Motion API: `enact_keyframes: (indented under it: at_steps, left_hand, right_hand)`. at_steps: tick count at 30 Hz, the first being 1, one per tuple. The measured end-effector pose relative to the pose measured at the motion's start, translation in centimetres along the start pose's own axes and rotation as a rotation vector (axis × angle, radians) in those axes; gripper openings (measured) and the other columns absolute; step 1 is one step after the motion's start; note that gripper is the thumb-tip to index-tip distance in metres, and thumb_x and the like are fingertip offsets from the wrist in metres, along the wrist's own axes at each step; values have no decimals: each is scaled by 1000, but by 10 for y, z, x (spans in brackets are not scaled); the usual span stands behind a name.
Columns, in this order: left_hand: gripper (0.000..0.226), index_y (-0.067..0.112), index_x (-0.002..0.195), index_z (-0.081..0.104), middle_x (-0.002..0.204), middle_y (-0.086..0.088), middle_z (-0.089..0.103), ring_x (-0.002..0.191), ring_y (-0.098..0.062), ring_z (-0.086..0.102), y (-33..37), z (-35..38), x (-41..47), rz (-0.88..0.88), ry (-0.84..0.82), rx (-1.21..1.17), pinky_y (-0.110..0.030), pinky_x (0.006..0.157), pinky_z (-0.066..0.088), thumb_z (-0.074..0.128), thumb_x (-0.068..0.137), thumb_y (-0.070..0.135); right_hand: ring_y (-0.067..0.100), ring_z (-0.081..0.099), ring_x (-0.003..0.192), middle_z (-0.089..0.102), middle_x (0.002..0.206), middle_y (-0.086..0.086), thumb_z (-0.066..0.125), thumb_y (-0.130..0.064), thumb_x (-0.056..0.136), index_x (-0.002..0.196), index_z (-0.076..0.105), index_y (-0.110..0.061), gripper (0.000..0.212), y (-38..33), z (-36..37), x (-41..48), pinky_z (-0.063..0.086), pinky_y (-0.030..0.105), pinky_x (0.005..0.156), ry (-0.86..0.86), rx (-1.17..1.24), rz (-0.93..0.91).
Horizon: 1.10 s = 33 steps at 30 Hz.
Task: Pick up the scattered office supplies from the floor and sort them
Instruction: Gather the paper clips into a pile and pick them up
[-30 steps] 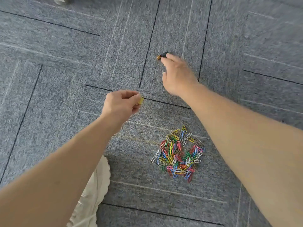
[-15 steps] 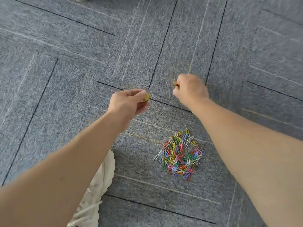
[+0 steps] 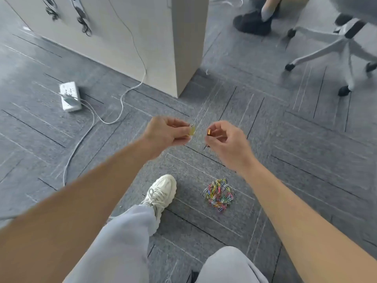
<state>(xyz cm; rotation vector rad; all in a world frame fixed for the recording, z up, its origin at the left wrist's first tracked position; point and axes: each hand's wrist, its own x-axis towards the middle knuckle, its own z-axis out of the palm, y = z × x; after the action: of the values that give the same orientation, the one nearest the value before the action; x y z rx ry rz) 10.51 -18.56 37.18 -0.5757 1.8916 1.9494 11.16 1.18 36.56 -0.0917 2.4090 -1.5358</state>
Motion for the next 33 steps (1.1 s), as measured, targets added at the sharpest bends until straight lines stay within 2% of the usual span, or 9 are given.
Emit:
enact_keyframes:
  at_steps: [5,9,11,15,18,21,25,29,33]
  left_hand:
    - [17,2,105,71,88,-11,69,73,-14,65,72,-38,-148,237,105,140,-24,78,57,71,89,7]
    - [4,19,86,76,70,-2,68,65,-12,57,97,-77,-252,406,208,175,-20,63,49,76,86,15]
    - [8,20,82,76,72,-3,70,65,-12,59,106,-105,-298,478,259,125,-23,66,53,77,84,12]
    - [10,11,81,76,73,-9,70,63,-16,58,125,-166,-385,639,365,89,-28,66,55,74,84,2]
    - [4,8,85,76,78,-9,73,64,-18,64,129,-217,-431,679,508,93,-30,65,58,78,82,6]
    - [14,17,87,78,77,1,76,68,-12,69,136,-277,-450,695,747,254,-29,64,54,82,77,26]
    - [5,20,84,79,77,8,76,69,-5,70,172,-354,-445,700,1030,545,-22,66,54,76,82,24]
    - [6,20,89,79,85,5,76,77,-10,69,202,-396,-415,657,1032,770,-25,75,55,76,84,23]
    - [9,16,93,79,94,0,76,89,-17,68,214,-415,-379,564,933,914,-29,84,53,76,85,19]
  right_hand:
    - [7,66,77,69,83,-9,73,-21,87,89,64,-30,13,-127,-6,-90,53,24,72,-29,-128,-210]
    - [-1,64,70,71,81,-11,76,-26,83,85,67,-31,10,-224,20,-151,50,17,68,0,-148,-369]
    - [2,65,70,72,82,-10,75,-26,83,83,65,-31,12,-269,41,-175,50,16,66,-5,-140,-427]
    - [17,69,76,73,83,-3,73,-21,86,87,66,-26,9,-337,95,-210,59,42,76,-89,-79,-503]
    - [14,66,69,72,80,-3,71,-14,86,90,66,-26,14,-374,142,-223,58,47,76,-152,-65,-560]
    - [11,68,69,71,77,-5,72,-14,84,89,65,-31,19,-408,187,-222,59,42,74,-169,-40,-635]
    - [10,68,71,71,77,-7,71,-23,83,86,67,-30,9,-453,235,-197,58,35,71,-183,-13,-687]
    - [15,70,73,70,77,-7,70,-20,87,86,63,-29,12,-489,265,-159,56,30,70,-175,-32,-718]
    - [13,70,75,70,80,-8,72,-23,87,83,60,-35,18,-502,282,-124,58,37,77,-152,-88,-749]
